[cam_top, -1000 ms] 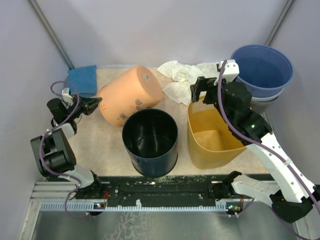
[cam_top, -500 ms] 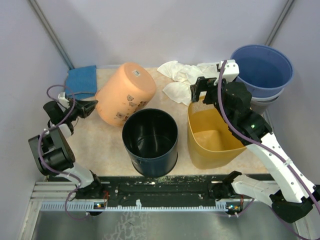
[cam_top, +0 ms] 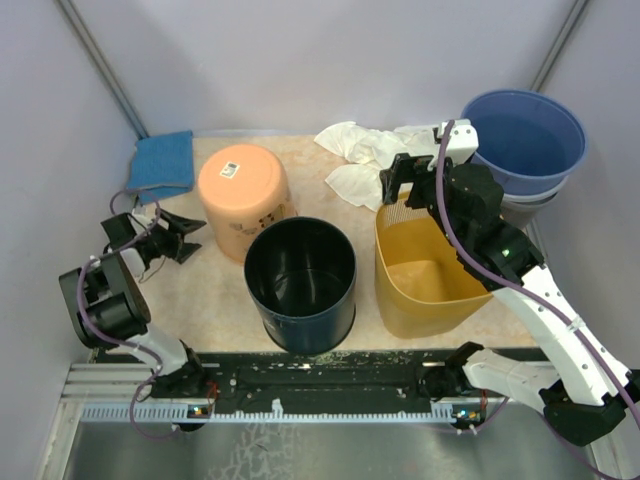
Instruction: Turn the large container upside down
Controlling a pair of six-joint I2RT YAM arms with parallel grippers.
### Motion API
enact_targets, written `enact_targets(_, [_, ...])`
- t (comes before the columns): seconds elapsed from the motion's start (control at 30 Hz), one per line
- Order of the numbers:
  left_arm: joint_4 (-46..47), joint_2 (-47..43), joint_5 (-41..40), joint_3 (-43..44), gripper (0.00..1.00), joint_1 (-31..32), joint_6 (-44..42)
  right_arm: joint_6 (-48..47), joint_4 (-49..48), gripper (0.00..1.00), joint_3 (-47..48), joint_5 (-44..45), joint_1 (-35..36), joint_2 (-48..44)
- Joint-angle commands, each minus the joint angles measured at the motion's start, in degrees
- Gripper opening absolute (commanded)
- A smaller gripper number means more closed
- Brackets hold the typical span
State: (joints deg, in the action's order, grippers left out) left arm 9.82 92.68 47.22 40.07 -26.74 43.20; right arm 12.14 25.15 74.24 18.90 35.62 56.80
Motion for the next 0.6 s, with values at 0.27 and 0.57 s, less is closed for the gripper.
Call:
enact_targets(0.27, [-29.9, -23.9, -17.1, 11.7, 0.90, 3.5, -16.8, 0.4, -1.9, 0.93, 0.5, 0.0, 0.4, -1.2])
enact_targets(0.57, [-44.9, -40.5, -34.5, 12.9, 0.88, 28.0, -14.4, -1.0, -3.8, 0.93, 1.4, -2.9, 0.3, 2.1])
